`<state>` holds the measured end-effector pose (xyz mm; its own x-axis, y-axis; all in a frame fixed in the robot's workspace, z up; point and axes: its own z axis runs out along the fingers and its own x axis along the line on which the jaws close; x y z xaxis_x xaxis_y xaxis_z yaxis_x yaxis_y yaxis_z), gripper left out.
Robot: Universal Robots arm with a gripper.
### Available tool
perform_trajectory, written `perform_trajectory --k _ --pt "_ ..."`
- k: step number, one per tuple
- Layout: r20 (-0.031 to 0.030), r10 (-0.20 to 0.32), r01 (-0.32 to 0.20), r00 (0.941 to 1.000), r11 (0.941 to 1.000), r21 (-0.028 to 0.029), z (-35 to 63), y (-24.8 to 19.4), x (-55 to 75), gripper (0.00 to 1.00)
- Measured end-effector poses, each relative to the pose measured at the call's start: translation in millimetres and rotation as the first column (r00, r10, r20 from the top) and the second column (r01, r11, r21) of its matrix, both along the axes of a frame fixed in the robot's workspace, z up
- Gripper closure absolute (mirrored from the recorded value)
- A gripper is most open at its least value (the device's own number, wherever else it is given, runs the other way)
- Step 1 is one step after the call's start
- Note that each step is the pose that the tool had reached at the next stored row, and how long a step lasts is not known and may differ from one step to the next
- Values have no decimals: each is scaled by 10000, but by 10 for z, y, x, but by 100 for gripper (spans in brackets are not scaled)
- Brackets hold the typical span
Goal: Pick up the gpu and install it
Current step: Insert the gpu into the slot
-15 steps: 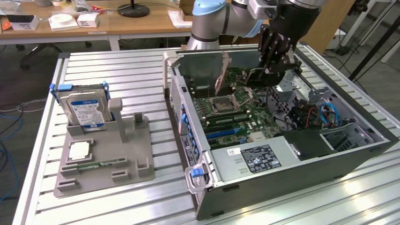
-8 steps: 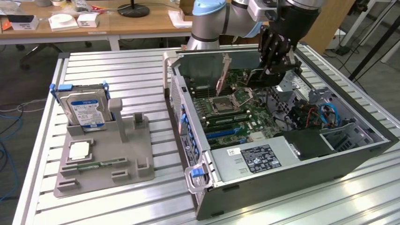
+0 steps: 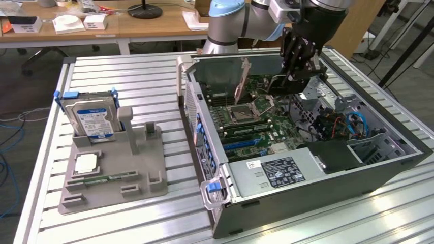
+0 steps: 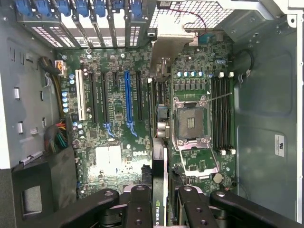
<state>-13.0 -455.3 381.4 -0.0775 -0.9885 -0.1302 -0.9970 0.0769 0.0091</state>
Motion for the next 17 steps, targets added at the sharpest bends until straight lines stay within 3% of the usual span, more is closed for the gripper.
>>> perform_trajectory --k 17 --pt "-1 -1 1 10000 10000 -1 -45 -3 -2 74"
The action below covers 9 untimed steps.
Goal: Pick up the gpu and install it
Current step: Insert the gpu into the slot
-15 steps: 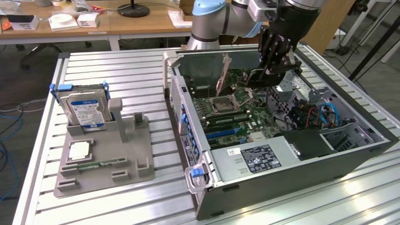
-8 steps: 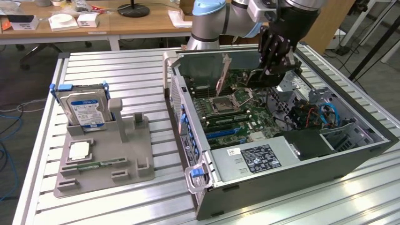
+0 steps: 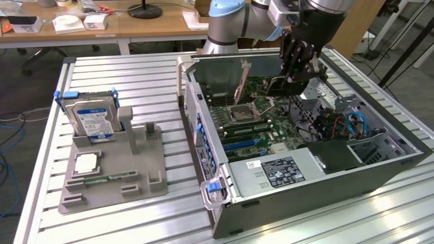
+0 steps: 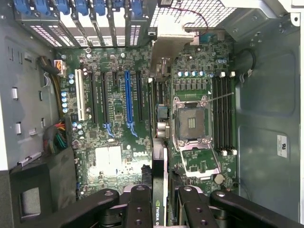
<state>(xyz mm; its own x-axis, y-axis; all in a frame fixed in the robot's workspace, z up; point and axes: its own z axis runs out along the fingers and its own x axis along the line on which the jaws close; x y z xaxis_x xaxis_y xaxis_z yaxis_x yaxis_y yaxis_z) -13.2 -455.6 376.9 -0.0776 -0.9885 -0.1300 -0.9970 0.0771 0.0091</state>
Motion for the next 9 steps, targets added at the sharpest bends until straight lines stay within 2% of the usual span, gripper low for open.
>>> perform_trajectory --k 9 --pt "1 0 0 10000 10000 3 -28 -6 -5 74"
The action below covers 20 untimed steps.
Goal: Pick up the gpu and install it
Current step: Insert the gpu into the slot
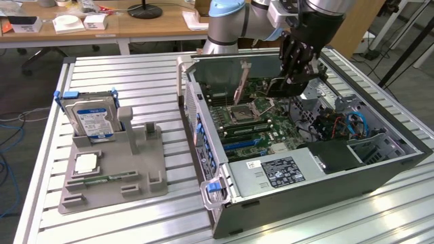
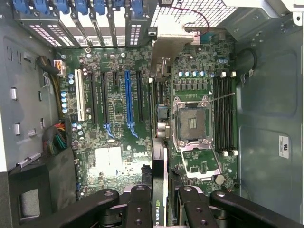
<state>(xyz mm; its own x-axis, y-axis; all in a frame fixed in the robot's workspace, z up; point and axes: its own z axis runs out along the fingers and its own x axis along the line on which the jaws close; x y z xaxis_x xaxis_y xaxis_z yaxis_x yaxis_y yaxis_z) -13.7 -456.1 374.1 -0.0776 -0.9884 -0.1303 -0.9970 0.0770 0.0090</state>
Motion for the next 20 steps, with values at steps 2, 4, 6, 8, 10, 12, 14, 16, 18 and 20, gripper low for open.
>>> perform_trajectory --k 2,4,6,8,10,12,14,16,18,20 --pt "-1 -1 1 10000 10000 -2 -8 -5 0 74" --pt "-1 0 0 10000 10000 -2 -16 -11 0 74" --pt "0 0 0 10000 10000 0 -24 -18 0 74" --pt "0 0 0 10000 10000 -1 -29 -28 0 74" --pt "0 0 0 10000 10000 -1 -34 -37 0 74" --pt "0 0 0 10000 10000 -1 -42 -47 0 74" --pt "0 0 0 10000 10000 -1 -48 -56 0 74" --pt "-1 1 -1 10000 10000 -3 -52 -67 0 74" --pt "-1 1 -1 10000 10000 -2 -58 -81 0 74" --pt "0 1 -1 10000 10000 -1 -62 -97 0 74"
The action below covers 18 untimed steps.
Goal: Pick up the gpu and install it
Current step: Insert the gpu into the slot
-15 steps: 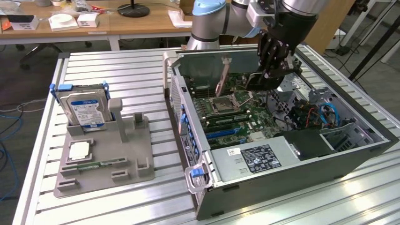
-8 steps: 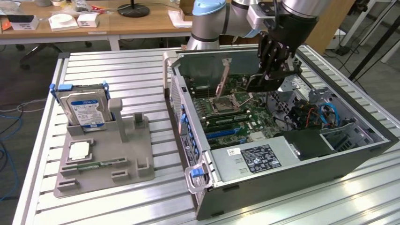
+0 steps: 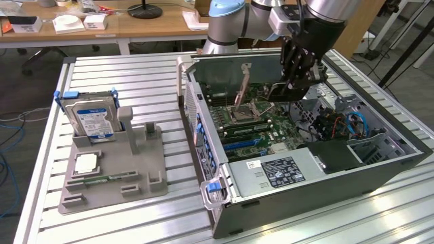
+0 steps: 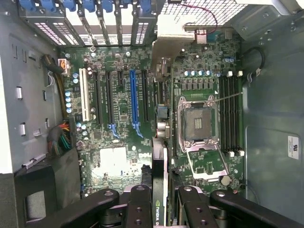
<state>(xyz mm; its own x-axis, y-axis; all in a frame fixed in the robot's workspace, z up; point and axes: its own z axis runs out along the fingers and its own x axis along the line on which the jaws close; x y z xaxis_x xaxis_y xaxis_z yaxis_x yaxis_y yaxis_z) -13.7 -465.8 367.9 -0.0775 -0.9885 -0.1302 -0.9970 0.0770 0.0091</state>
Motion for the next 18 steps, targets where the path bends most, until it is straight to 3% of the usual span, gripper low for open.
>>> perform_trajectory --k 9,18 --pt "0 0 0 10000 10000 0 -2 -15 0 74" --pt "0 0 0 10000 10000 0 -9 -58 0 74"
